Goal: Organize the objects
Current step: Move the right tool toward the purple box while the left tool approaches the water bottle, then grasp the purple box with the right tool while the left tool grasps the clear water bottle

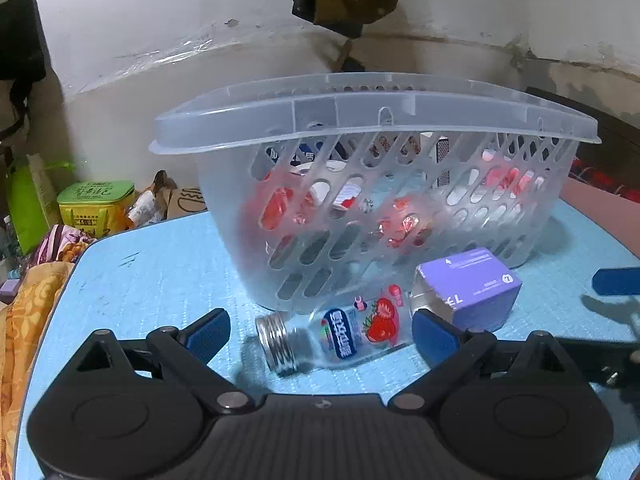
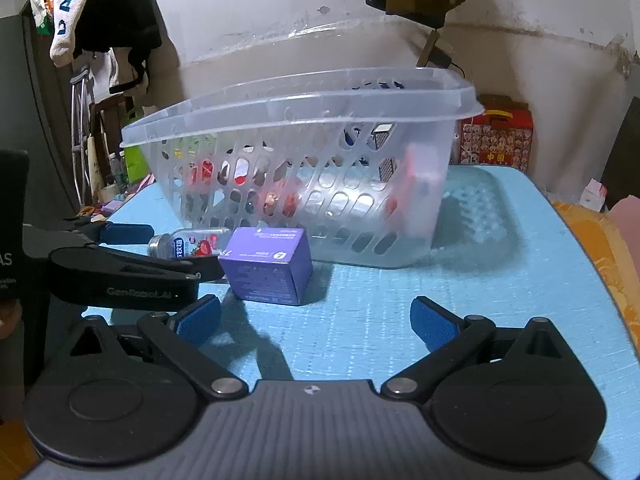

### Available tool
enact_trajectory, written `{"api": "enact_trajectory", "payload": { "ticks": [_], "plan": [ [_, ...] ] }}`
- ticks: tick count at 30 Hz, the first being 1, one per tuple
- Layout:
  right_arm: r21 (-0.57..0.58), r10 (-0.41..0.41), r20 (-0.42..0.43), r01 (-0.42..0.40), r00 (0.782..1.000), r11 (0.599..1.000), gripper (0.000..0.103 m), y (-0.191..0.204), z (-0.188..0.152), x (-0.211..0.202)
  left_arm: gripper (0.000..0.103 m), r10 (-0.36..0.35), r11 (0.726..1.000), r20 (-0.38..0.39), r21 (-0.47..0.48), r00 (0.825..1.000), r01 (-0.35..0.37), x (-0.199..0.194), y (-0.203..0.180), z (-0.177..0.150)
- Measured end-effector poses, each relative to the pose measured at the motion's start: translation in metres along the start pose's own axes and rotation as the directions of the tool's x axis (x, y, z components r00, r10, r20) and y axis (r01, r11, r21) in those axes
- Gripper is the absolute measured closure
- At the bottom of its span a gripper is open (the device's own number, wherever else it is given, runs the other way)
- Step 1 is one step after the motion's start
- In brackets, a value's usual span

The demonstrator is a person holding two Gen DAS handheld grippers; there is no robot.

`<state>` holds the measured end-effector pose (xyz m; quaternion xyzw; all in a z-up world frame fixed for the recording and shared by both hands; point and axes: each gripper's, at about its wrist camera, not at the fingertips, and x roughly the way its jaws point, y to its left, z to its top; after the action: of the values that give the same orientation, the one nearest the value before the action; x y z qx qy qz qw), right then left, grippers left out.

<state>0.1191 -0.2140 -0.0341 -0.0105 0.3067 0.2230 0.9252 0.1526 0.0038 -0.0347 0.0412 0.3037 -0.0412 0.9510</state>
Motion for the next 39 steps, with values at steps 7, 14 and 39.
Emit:
{"api": "enact_trajectory", "payload": {
  "ticks": [7, 14, 39],
  "plan": [
    [-0.031, -0.021, -0.033, 0.02, 0.999, 0.999, 0.0, 0.01, -0.003, 0.01, 0.005, -0.022, 1.0, 0.0, -0.002, 1.0, 0.022, 0.0, 0.001, -0.001],
    [-0.034, -0.019, 0.026, 0.02, 0.999, 0.999, 0.0, 0.016, -0.005, 0.008, 0.049, -0.054, 0.998, -0.036, 0.022, 0.998, 0.054, -0.002, 0.009, -0.006],
    [-0.101, -0.042, -0.054, 0.036, 0.998, 0.994, 0.047, 0.044, 0.009, 0.039, 0.058, -0.013, 1.0, -0.035, -0.018, 0.999, 0.012, -0.01, 0.04, -0.011]
  ]
}}
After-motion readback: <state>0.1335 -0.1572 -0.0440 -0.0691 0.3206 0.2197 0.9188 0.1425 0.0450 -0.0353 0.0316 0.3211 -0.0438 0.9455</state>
